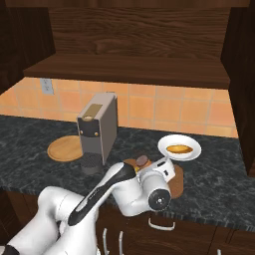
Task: From the different types of pastries on the counter, select a croissant and place it on the cutting board. Then retrieve a jar of jam from the cabinet and place it alongside the croissant on the cutting board.
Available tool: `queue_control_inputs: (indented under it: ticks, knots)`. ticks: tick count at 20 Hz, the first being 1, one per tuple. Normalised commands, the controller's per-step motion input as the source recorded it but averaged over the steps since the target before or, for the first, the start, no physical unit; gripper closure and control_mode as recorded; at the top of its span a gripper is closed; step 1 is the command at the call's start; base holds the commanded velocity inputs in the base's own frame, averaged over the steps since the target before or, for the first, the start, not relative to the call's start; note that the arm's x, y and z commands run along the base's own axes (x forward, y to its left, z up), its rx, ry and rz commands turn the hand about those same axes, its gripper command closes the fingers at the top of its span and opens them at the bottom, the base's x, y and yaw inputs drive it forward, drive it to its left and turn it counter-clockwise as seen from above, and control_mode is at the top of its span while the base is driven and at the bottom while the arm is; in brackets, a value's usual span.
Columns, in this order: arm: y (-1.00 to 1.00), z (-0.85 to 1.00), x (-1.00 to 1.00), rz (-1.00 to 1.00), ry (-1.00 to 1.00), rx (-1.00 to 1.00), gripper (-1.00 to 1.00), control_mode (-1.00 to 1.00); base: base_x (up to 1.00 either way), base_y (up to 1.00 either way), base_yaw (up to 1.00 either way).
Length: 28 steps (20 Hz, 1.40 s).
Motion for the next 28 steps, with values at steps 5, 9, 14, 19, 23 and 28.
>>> queue_control_inputs:
  ticks: [5,9,14,19,23,28]
  knots:
    - [-0.52,-0.50,0.80,0.10,0.04,0.03,1.00,-1.00,0.00,0.00,0.00]
    - [-0.69,-0.24,0.21,-0.02,0.11,0.14,1.00,-1.00,0.00,0.00,0.00]
    - [-0.47,-0.17,0.12,-0.01,0.11,0.09,1.00,-1.00,0.00,0.00,0.00]
    - [-0.41,-0.20,-0.16,0.20,-0.07,0.29,1.00,-1.00,0.00,0.00,0.00]
    - [-0.10,-0.23,-0.06,0.38,-0.04,0.37,1.00,-1.00,0.00,0.00,0.00]
    - [0.00,0.00,0.03,0.05,-0.01,0.04,1.00,-1.00,0.00,0.00,0.00]
